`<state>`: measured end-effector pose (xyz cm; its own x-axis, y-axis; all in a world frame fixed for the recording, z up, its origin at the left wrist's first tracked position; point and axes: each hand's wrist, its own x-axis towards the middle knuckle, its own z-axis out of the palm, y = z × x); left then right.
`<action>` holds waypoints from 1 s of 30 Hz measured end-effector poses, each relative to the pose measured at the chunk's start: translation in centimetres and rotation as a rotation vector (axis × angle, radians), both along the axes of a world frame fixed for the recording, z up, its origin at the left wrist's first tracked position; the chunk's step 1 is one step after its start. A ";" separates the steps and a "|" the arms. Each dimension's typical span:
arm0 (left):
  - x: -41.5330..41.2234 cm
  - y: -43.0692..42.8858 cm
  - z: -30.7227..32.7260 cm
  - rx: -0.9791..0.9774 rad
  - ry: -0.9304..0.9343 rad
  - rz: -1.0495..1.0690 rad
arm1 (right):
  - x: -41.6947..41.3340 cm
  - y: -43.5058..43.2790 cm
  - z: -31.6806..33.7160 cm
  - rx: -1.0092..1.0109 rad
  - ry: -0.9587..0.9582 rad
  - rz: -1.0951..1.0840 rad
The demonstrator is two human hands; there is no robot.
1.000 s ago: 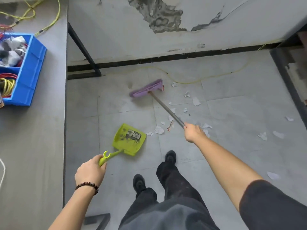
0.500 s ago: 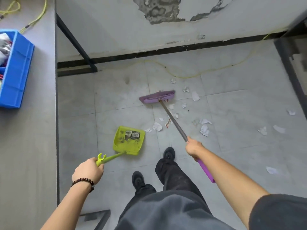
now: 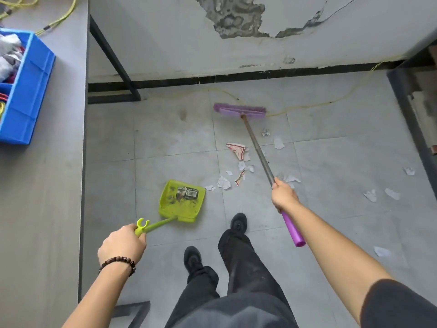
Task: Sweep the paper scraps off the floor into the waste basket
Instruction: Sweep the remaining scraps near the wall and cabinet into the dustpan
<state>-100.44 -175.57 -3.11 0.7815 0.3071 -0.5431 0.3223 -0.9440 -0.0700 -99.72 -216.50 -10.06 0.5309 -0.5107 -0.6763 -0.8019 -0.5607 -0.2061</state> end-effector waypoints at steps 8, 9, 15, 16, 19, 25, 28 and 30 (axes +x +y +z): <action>0.5 0.6 -0.2 0.071 -0.030 -0.013 | 4.1 0.1 -6.7 0.076 0.262 0.031; 0.5 0.6 -0.1 0.065 -0.035 -0.014 | 2.1 0.9 -6.0 0.115 0.278 -0.029; 1.1 -0.9 -0.2 0.043 0.001 -0.058 | -9.1 5.0 0.0 0.505 0.333 -0.543; 1.2 -1.2 -0.3 0.038 0.009 -0.070 | -10.1 4.9 0.3 0.554 0.339 -0.594; 1.3 -1.4 -0.1 0.028 0.032 -0.106 | -11.3 4.8 0.6 0.531 0.245 -0.714; 0.4 1.3 1.4 0.029 0.014 -0.317 | -8.9 3.4 2.4 0.354 0.047 -0.603; 0.1 2.1 1.4 0.095 -0.001 -0.551 | -8.1 3.3 2.7 0.360 0.003 -0.629; -0.2 1.8 1.1 0.100 -0.008 -0.625 | -7.4 3.6 2.3 0.365 -0.006 -0.649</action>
<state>-100.62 -173.80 -2.02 0.8337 -0.1600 -0.5286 -0.2872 -0.9431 -0.1675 -107.15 -212.91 -7.77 0.2029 -0.4665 -0.8609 -0.9469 0.1303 -0.2938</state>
